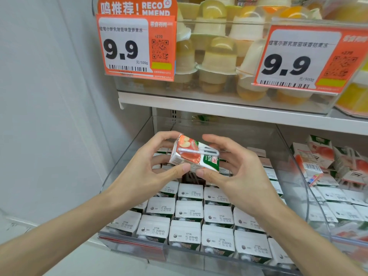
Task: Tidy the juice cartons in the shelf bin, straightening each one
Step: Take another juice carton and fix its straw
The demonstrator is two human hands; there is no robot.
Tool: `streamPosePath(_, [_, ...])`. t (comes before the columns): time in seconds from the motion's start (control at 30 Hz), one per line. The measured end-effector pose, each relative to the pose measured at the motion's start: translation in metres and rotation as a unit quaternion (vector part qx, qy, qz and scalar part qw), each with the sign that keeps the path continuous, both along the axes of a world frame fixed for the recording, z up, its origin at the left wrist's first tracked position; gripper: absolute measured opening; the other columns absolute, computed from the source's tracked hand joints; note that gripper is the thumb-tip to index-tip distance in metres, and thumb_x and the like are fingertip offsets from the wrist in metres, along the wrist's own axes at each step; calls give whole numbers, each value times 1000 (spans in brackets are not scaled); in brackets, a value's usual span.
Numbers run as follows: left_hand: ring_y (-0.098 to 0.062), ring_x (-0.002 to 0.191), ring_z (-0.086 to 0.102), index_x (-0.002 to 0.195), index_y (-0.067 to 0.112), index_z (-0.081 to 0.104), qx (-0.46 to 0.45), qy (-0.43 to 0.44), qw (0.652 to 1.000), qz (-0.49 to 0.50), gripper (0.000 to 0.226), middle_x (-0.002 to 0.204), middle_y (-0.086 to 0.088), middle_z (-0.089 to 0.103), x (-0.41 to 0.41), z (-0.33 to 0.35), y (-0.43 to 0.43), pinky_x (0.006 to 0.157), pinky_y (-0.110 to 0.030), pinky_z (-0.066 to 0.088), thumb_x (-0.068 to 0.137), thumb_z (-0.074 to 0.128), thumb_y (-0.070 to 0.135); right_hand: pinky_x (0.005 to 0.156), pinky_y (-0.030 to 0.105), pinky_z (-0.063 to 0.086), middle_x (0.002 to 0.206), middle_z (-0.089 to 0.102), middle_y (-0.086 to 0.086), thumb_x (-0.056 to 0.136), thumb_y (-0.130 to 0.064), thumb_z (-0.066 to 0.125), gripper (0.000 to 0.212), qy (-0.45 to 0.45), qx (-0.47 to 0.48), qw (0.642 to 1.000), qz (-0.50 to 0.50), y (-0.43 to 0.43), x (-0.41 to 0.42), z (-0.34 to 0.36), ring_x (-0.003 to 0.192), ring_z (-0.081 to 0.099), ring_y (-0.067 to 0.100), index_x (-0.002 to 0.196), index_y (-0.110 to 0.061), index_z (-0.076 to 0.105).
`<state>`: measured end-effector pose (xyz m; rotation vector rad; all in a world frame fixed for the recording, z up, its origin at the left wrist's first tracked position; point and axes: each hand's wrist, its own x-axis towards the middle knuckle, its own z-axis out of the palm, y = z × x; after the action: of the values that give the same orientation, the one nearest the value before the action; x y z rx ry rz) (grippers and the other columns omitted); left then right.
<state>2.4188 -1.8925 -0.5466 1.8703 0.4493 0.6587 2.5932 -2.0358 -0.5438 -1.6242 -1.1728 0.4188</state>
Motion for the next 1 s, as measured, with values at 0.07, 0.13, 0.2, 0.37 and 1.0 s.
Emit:
streamPosePath(0.07, [-15, 122, 69, 138, 46, 56, 9, 6, 1000, -7, 61, 133, 16, 66, 0, 0, -1, 93, -37, 63, 84, 82, 36, 110, 33, 52, 119, 70, -19, 79, -23, 93, 73, 7, 1, 1000, 1, 0, 1, 1, 122, 65, 3, 139, -48, 61])
streamPosePath(0.13, [-16, 117, 72, 137, 45, 57, 26, 10, 1000, -13, 61, 128, 17, 67, 1, -1, -2, 91, -39, 64, 83, 82, 36, 109, 31, 53, 119, 71, -20, 76, -30, 93, 77, 26, 1, 1000, 3, 0, 1, 1, 120, 67, 2, 143, -45, 59])
streamPosePath(0.2, [-14, 111, 74, 135, 43, 58, 34, 17, 999, -13, 60, 122, 19, 68, 1, -1, -3, 89, -39, 65, 81, 83, 34, 105, 27, 55, 121, 73, -19, 75, -33, 92, 76, 62, 3, 998, -1, 0, 1, 2, 117, 69, 1, 143, -43, 59])
streamPosePath(0.37, [-19, 110, 74, 135, 39, 60, 37, 28, 999, -25, 69, 126, 10, 69, 1, -3, -2, 87, -31, 63, 79, 91, 14, 92, 17, 56, 120, 71, -20, 79, -51, 83, 50, 106, 5, 994, -24, 0, -1, 4, 111, 69, -4, 127, -49, 69])
streamPosePath(1.0, [-22, 89, 74, 142, 49, 45, 68, 41, 997, 9, 69, 117, 7, 75, 3, -2, -1, 83, -38, 61, 90, 82, 21, 87, 34, 65, 106, 80, -8, 96, -32, 72, 39, 171, 9, 985, -24, 2, -1, 4, 86, 80, 16, 134, -33, 66])
